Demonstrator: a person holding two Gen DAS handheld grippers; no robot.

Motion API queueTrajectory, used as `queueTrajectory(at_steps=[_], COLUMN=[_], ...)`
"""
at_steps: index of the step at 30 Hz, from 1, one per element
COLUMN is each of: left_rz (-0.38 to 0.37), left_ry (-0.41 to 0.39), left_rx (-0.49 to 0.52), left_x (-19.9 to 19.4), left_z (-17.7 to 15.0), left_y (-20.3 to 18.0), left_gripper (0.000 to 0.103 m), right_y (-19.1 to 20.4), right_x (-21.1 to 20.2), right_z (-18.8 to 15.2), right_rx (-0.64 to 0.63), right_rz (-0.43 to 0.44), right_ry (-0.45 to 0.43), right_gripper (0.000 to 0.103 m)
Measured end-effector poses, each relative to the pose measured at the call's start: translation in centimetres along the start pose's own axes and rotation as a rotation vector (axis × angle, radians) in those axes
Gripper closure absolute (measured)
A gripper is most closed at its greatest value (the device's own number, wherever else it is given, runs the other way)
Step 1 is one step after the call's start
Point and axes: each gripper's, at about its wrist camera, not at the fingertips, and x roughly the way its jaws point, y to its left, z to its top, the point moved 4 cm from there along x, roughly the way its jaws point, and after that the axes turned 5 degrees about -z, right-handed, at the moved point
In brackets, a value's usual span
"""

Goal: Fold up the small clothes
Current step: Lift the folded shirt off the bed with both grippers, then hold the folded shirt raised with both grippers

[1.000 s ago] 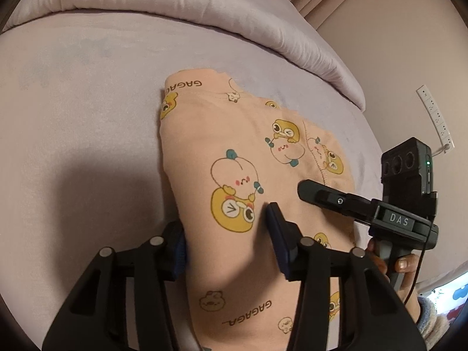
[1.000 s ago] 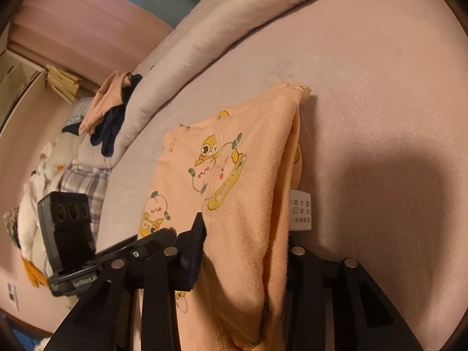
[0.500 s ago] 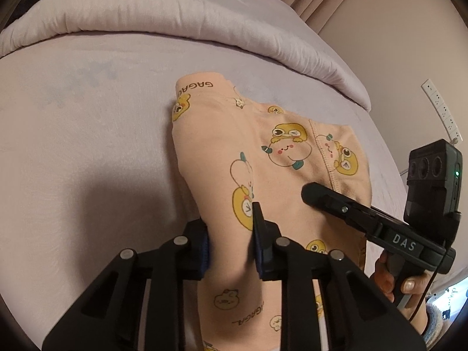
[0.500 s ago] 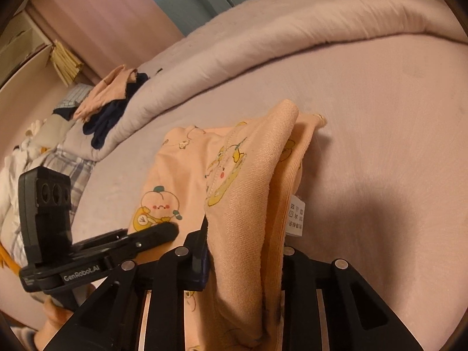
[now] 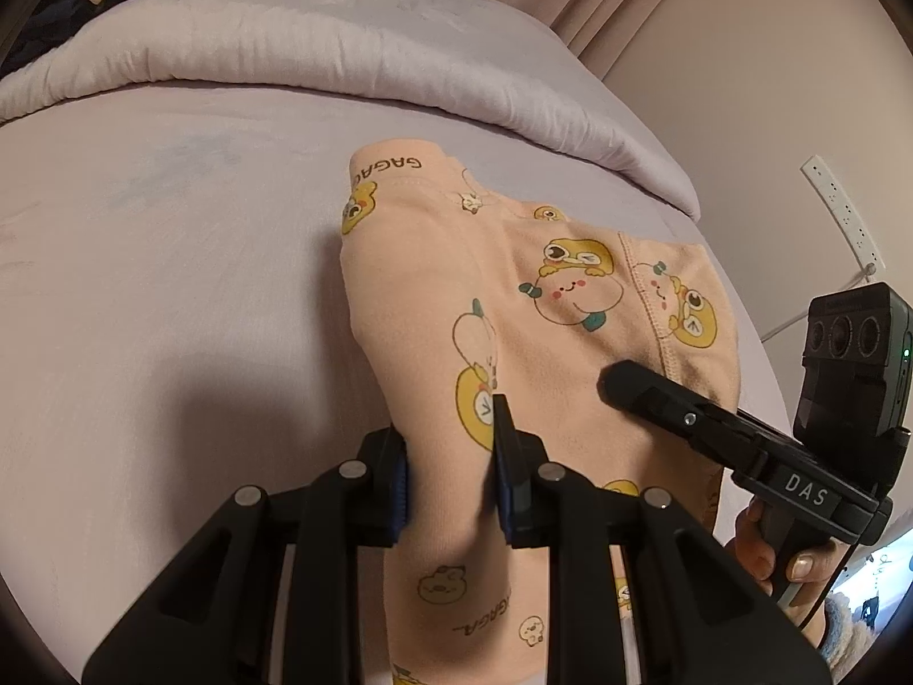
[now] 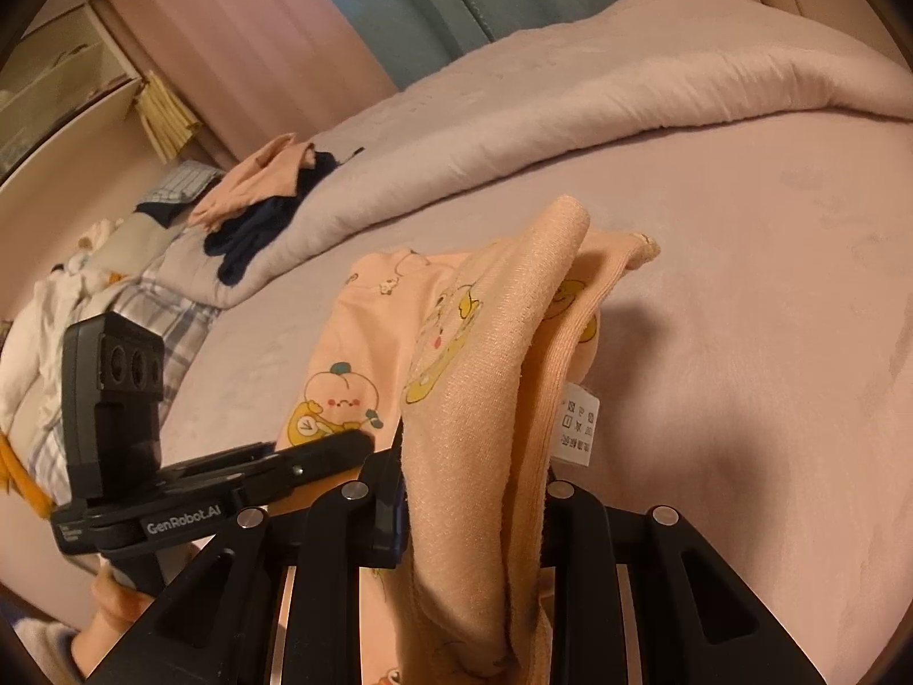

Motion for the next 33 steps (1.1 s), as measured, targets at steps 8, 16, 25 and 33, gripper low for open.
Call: queueTrajectory(at_steps=[8,16,25,33], left_rz=[0.027,0.051,0.079,0.091], left_ry=[-0.013,-0.016,-0.019,-0.046], left_rx=[0.023,0.022,0.018,0.014], left_x=[-2.9,-5.4,-7.8,-9.7], left_z=[-2.7,-6.2,-9.4,-10.7], left_y=[-1.4,-2.2,-2.8,-3.4], left_gripper=[0.080,0.080,0.080,0.080], right_y=[1.5,2.8,4.8,6.5], right_x=[-2.2,-4.0,-5.4,-6.9], right_z=[-2.4,-5.1,-7.3,-8.4], right_rx=[-0.008,-0.029,-0.077,-0.120], right_rz=[0.030,0.042,0.041,0.046], right_ry=[-0.001,0.006,0.015,0.004], right_gripper=[0.076,0.076,0.076,0.076])
